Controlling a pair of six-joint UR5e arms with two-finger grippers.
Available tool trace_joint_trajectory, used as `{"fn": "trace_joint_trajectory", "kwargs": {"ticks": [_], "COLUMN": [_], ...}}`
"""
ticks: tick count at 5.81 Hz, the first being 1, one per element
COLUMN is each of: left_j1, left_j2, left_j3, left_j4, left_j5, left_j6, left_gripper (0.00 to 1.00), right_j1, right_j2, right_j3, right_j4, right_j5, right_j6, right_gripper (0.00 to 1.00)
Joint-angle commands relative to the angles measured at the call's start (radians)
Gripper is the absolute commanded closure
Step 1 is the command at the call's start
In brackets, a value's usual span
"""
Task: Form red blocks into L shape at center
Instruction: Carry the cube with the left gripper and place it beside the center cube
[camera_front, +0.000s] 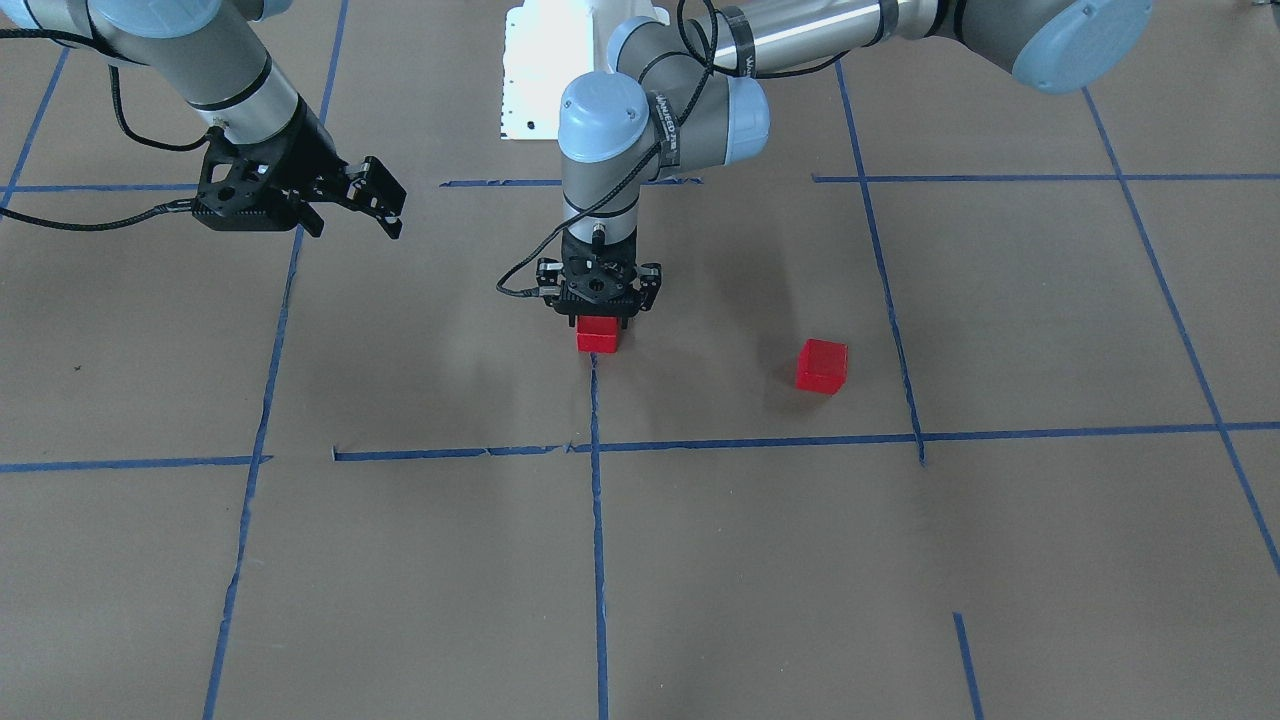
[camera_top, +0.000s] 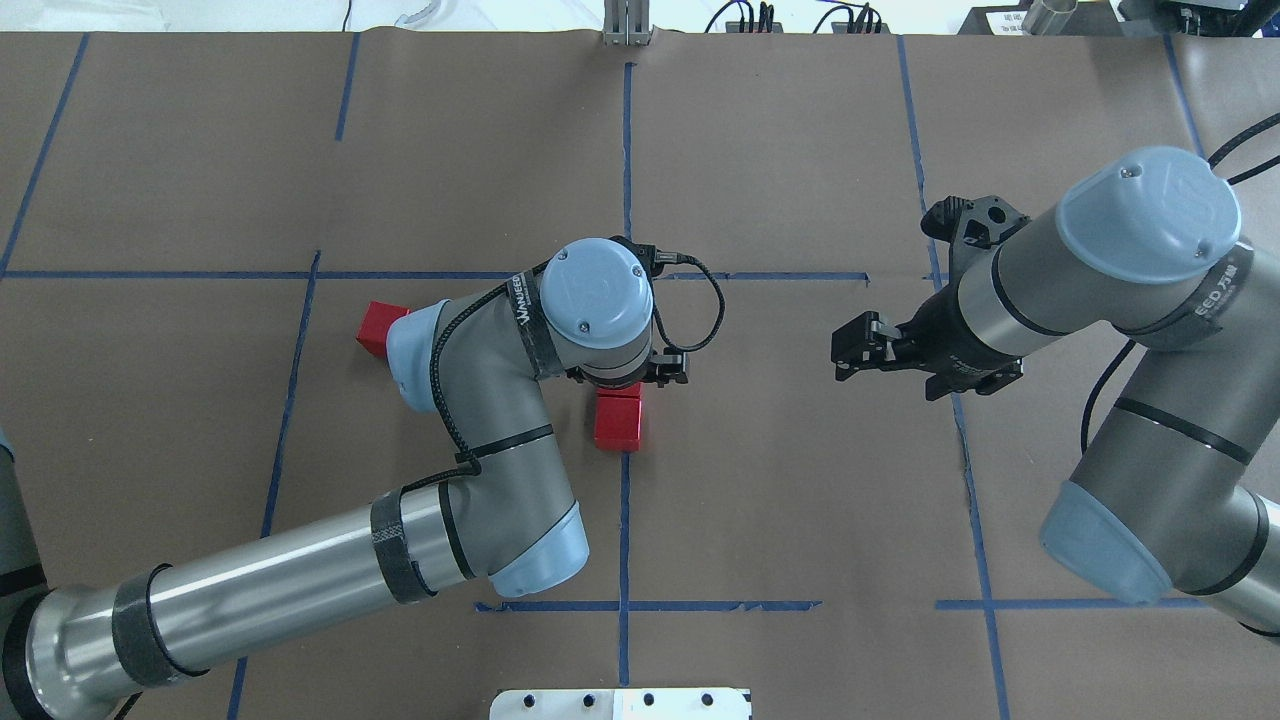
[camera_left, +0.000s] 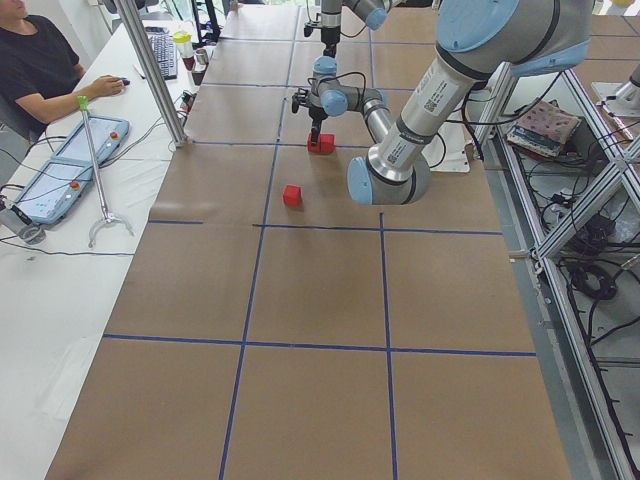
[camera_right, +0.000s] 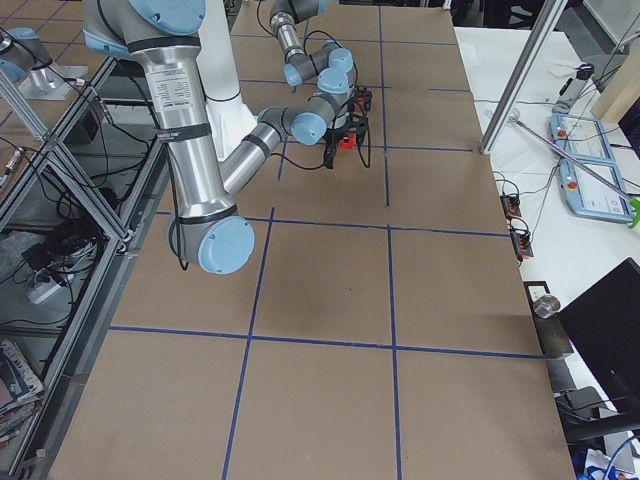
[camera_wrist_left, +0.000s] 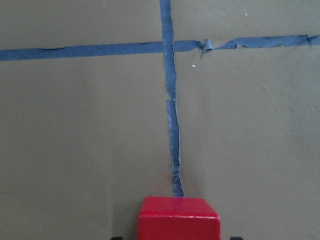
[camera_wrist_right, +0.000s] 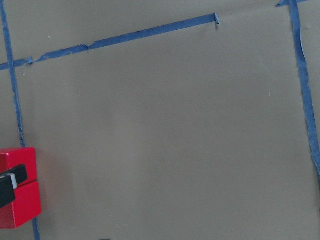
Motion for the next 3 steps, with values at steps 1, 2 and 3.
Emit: {"fn": "trace_joint_trajectory", "kwargs": {"ticks": [1,2,3], "left_j1": [-0.006,-0.053,-0.096], "left_j2": [0.01,0.06,0.187], "left_j3": [-0.077,-0.148,-0.25], "left_j4": [0.009,0.014,0.011], "left_j5": [0.0,-0.002,-0.008], "left_j6": [-0.002,0.0,0.021], "left_gripper": [0.0,0.0,0.0], "right_j1": [0.0,0.002,0.002], "right_j2": [0.002,0.0,0.0], "right_j3": [-0.001,-0.001,-0.001], "right_j4": [0.0,0.0,0.0], "right_j5": [0.001,-0.001,0.001], "right_j6": [0.0,-0.002,-0.002], "right_gripper": [0.0,0.0,0.0]}}
